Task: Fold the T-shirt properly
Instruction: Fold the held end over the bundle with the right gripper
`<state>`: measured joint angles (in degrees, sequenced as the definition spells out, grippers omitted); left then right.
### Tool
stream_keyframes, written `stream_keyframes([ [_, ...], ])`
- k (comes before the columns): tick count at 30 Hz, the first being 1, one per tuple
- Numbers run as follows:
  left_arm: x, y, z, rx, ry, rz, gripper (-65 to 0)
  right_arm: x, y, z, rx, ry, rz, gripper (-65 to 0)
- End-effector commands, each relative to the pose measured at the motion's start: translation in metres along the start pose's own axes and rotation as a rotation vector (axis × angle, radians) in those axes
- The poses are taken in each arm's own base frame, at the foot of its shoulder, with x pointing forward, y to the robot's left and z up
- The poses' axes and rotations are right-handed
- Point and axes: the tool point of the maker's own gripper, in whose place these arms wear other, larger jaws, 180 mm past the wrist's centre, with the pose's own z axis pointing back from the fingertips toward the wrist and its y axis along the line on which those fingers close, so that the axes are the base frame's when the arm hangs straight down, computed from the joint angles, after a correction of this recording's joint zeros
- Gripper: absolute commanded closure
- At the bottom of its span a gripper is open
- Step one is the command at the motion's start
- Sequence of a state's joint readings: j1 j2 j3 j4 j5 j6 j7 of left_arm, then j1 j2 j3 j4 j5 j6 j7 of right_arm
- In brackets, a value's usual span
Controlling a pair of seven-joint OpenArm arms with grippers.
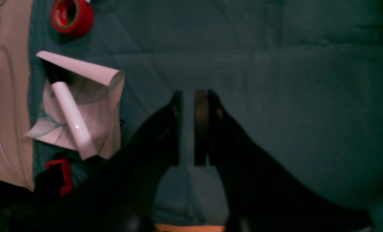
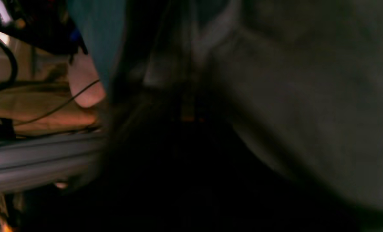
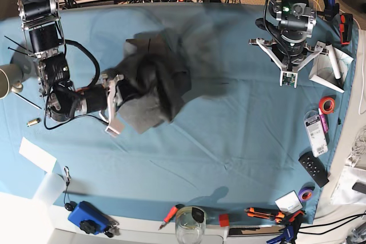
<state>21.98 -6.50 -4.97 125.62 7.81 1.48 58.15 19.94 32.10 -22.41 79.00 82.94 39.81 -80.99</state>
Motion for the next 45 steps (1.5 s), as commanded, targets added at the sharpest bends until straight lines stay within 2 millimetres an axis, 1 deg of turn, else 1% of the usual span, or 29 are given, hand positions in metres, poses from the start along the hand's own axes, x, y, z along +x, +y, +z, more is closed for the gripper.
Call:
stream_keyframes([
  [1, 0.011, 0.005, 0.003, 0.016, -0.043, 0.0, -5.3, 0.023, 0.009, 0.013, 0.001, -0.056, 0.065, 0.0],
  [4, 0.011, 0.005, 0.003, 0.016, -0.043, 0.0, -5.3, 0.027, 0.023, 0.012, 0.013, -0.055, 0.121, 0.0],
  [6, 0.01, 0.005, 0.003, 0.016, -0.041, -0.001, -5.3, 0.023, 0.018, 0.011, -0.008, -0.036, 0.121, 0.0],
  [8, 0.01, 0.004, 0.003, 0.016, -0.041, -0.001, -5.3, 0.015, 0.016, 0.011, -0.018, -0.02, 0.11, 0.0],
  [12, 0.01, 0.005, 0.003, 0.016, -0.04, 0.0, -5.3, -0.014, 0.009, 0.017, -0.039, 0.033, 0.06, 0.0],
  [14, 0.011, 0.005, 0.003, 0.016, -0.044, 0.0, -5.3, -0.024, 0.008, 0.02, -0.044, 0.049, 0.042, 0.0],
  [15, 0.011, 0.004, 0.003, 0.016, -0.044, 0.0, -5.3, -0.024, 0.008, 0.021, -0.04, 0.046, 0.039, 0.0],
  [17, 0.012, 0.004, 0.003, 0.015, -0.048, 0.0, -5.3, -0.018, 0.011, 0.022, -0.023, 0.017, 0.037, 0.0],
  [20, 0.016, 0.004, 0.004, 0.014, -0.071, -0.002, -5.3, -0.001, 0.013, 0.022, -0.019, -0.048, 0.047, 0.0],
  [22, 0.021, 0.003, 0.003, 0.005, -0.084, 0.004, -5.3, 0.011, 0.017, 0.016, 0.001, -0.098, 0.049, 0.0],
  [23, 0.023, 0.0, 0.003, -0.01, -0.093, 0.014, -5.3, 0.015, 0.019, 0.011, 0.017, -0.115, 0.045, 0.0],
  [24, 0.027, -0.004, 0.003, -0.037, -0.105, 0.017, -5.3, 0.015, 0.019, 0.005, 0.021, -0.115, 0.037, 0.0],
  [26, 0.031, -0.017, 0.004, -0.11, -0.124, -0.002, -5.3, 0.004, 0.008, -0.011, -0.009, -0.075, 0.009, 0.0],
  [29, 0.033, -0.037, 0.007, -0.216, -0.139, -0.034, -5.3, -0.021, -0.014, -0.032, -0.063, 0.005, -0.066, 0.0],
  [33, 0.032, -0.04, 0.008, -0.235, -0.135, -0.034, -5.3, -0.06, -0.035, -0.05, -0.081, 0.087, -0.209, 0.0],
  [35, 0.032, -0.04, 0.008, -0.235, -0.133, -0.034, -5.3, -0.071, -0.038, -0.055, -0.066, 0.094, -0.262, 0.0],
  [36, 0.031, -0.04, 0.008, -0.235, -0.131, -0.035, -5.3, -0.07, -0.036, -0.056, -0.053, 0.082, -0.273, 0.0],
  [37, 0.031, -0.04, 0.008, -0.235, -0.13, -0.035, -5.3, -0.064, -0.033, -0.056, -0.03, 0.053, -0.279, 0.0],
  [38, 0.03, -0.04, 0.008, -0.235, -0.125, -0.035, -5.3, -0.053, -0.027, -0.055, 0.004, 0.007, -0.28, 0.0],
  [40, 0.028, -0.04, 0.007, -0.234, -0.112, -0.037, -5.3, -0.024, -0.015, -0.048, 0.067, -0.105, -0.258, 0.0],
  [43, 0.027, -0.039, 0.007, -0.231, -0.108, -0.041, -5.3, 0.018, -0.002, -0.023, 0.079, -0.245, -0.166, 0.0],
  [45, 0.026, -0.031, 0.006, -0.197, -0.103, -0.067, -5.3, 0.042, 0.003, 0.001, 0.037, -0.322, -0.08, 0.0],
])
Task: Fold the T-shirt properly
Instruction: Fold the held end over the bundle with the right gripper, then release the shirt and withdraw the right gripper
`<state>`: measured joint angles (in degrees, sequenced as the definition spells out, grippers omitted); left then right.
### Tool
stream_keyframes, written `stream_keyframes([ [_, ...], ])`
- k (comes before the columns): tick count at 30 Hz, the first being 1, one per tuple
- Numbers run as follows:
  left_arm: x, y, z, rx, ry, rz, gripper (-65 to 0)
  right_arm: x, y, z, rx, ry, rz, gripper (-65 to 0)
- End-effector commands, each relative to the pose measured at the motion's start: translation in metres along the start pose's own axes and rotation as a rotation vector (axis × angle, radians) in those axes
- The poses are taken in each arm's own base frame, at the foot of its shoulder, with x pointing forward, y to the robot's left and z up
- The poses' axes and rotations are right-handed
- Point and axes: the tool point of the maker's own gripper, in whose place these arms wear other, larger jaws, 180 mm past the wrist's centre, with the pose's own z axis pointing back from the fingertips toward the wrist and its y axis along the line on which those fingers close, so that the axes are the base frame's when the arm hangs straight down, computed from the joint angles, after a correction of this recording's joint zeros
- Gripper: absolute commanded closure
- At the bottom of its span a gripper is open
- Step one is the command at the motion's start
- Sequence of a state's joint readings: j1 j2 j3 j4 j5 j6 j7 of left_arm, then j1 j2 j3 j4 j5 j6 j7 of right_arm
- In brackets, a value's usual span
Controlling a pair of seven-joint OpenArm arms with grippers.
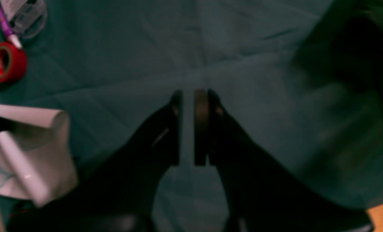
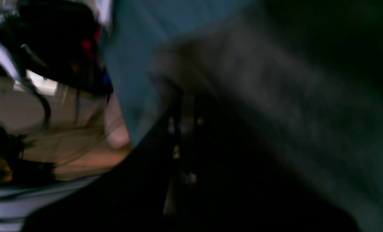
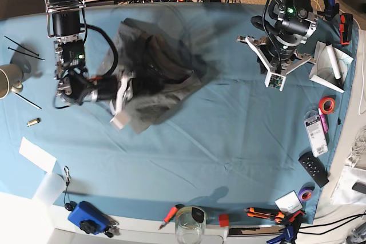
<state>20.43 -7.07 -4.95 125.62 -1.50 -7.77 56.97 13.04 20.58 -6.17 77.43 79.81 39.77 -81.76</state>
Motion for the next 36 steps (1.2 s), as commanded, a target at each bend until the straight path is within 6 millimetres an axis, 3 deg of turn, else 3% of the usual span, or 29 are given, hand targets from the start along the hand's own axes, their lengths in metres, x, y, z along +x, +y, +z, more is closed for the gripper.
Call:
stream_keyframes([
  [1, 0.008, 0.01, 0.004, 0.035, -0.032, -0.019, -5.3, 0.043, 0.009, 0.022, -0.017, -0.114, 0.099, 0.0],
  [3, 0.007, 0.021, 0.004, 0.079, -0.025, -0.031, -5.3, 0.059, 0.008, 0.042, -0.088, -0.157, 0.162, 0.0],
  [6, 0.002, 0.036, 0.007, 0.124, -0.008, -0.07, -5.3, 0.065, -0.004, 0.069, -0.161, -0.21, 0.157, 0.0],
  [10, -0.004, 0.05, 0.01, 0.153, 0.018, -0.11, -5.3, 0.06, -0.014, 0.095, -0.218, -0.286, 0.115, 0.0],
  [15, -0.01, 0.052, 0.01, 0.158, 0.046, -0.114, -5.3, 0.046, -0.017, 0.129, -0.307, -0.361, 0.096, 0.0],
  [27, -0.047, 0.089, 0.029, 0.192, 0.13, 0.038, -5.1, -0.027, 0.003, 0.177, -0.499, -0.336, 0.054, 0.0],
  [36, -0.104, 0.11, 0.059, 0.23, 0.281, 0.09, -4.9, -0.081, 0.024, 0.194, -0.59, -0.238, -0.002, 0.0],
])
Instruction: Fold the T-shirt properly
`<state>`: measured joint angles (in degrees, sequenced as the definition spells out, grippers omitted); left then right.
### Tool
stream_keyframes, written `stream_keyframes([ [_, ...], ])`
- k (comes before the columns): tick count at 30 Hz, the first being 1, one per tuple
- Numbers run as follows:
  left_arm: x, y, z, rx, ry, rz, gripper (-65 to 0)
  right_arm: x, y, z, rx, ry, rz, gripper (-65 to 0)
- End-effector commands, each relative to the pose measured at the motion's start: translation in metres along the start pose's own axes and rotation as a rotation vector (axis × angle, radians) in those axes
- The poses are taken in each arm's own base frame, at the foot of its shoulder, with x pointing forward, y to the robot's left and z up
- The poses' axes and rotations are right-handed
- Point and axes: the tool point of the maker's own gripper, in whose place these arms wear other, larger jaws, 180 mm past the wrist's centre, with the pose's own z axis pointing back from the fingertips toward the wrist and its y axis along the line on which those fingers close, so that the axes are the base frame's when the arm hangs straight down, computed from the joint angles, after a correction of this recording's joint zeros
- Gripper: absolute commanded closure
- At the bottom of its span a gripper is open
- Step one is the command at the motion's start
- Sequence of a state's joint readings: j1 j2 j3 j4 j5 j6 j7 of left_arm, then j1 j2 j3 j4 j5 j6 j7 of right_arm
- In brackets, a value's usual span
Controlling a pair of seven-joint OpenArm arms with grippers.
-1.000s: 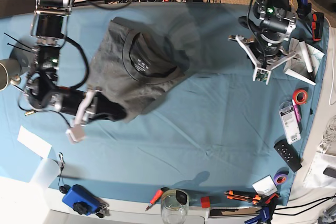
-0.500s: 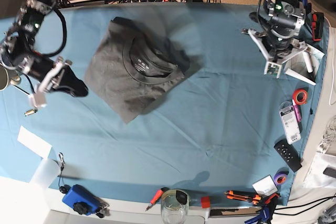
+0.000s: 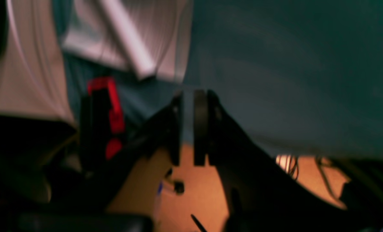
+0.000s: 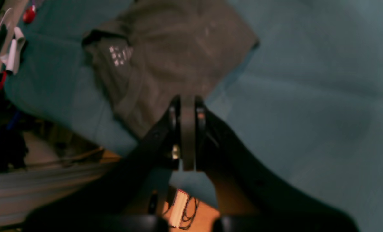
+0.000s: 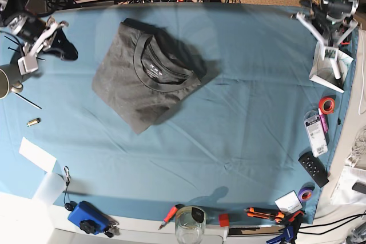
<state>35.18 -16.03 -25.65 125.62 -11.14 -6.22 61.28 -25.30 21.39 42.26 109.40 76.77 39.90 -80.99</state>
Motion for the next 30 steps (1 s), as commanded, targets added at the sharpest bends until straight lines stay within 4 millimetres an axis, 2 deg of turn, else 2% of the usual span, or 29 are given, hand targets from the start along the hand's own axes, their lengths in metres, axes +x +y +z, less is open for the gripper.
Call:
stream_keyframes([
  [1, -0.002, 0.004, 0.005, 0.011, -0.005, -0.01, -4.9, 0.004, 0.003, 0.006, 0.005, -0.011, 0.019, 0.0],
  [9, -0.062, -0.006, 0.017, -0.03, 0.16, -0.017, -4.7, -0.065, 0.022, 0.017, 0.017, 0.121, -0.131, 0.0],
  [13, -0.089, -0.01, 0.025, -0.053, 0.236, -0.021, -2.1, -0.099, 0.036, 0.023, 0.018, 0.171, -0.223, 0.0],
  [19, -0.124, -0.012, 0.04, -0.069, 0.333, -0.034, -2.1, -0.152, 0.041, 0.038, -0.07, 0.324, -0.29, 0.0],
  [24, -0.142, -0.022, 0.05, -0.131, 0.385, -0.04, -2.1, -0.174, 0.045, 0.047, -0.104, 0.39, -0.317, 0.0],
  [30, -0.148, -0.026, 0.053, -0.157, 0.402, -0.046, -2.1, -0.192, 0.053, 0.055, -0.12, 0.437, -0.353, 0.0],
])
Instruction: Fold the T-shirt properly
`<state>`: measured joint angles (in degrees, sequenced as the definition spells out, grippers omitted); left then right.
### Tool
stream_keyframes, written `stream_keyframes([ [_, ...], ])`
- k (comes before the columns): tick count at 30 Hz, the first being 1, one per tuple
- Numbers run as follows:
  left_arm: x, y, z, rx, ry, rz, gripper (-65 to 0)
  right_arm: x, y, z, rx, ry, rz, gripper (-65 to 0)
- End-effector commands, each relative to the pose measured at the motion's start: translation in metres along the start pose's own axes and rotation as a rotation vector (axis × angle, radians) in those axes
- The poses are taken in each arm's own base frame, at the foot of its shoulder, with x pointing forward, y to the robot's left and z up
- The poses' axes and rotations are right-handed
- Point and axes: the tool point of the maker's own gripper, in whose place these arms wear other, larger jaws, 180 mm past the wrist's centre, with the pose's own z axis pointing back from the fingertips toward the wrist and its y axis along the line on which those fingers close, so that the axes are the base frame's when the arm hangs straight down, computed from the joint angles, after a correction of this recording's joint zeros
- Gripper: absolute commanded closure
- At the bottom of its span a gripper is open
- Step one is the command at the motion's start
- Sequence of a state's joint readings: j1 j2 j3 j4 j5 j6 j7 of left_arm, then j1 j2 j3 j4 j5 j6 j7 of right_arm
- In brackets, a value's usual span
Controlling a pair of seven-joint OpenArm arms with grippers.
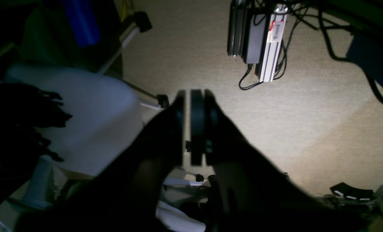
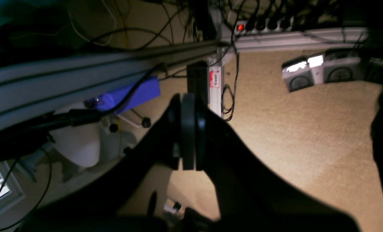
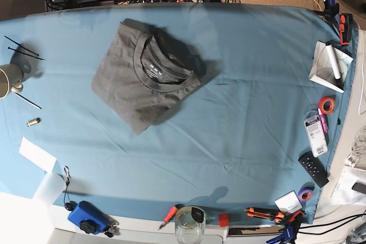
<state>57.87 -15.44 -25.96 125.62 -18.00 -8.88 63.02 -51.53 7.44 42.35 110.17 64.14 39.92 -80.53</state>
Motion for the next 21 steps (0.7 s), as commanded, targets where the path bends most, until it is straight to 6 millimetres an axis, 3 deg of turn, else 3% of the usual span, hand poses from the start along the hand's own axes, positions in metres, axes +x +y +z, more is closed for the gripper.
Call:
stream_keyframes([
  [1, -0.004, 0.001, 0.004, 0.001, 0.008, -0.01, -2.1, -0.003, 0.0, 0.005, -0.008, 0.001, 0.003, 0.0],
  [4, -0.01, 0.0, 0.005, -0.001, 0.026, -0.013, -2.1, -0.011, 0.001, 0.005, -0.009, 0.015, -0.019, 0.0],
  [10, -0.032, -0.009, 0.004, -0.021, 0.077, 0.024, -2.1, -0.043, -0.016, -0.003, -0.021, 0.08, -0.129, 0.0],
  [17, -0.058, -0.036, -0.01, -0.105, 0.135, 0.081, -1.9, -0.076, -0.042, -0.015, 0.002, 0.167, -0.263, 0.0],
  [21, -0.078, -0.038, -0.021, -0.117, 0.19, 0.111, -1.9, -0.089, -0.05, -0.024, 0.032, 0.247, -0.278, 0.0],
])
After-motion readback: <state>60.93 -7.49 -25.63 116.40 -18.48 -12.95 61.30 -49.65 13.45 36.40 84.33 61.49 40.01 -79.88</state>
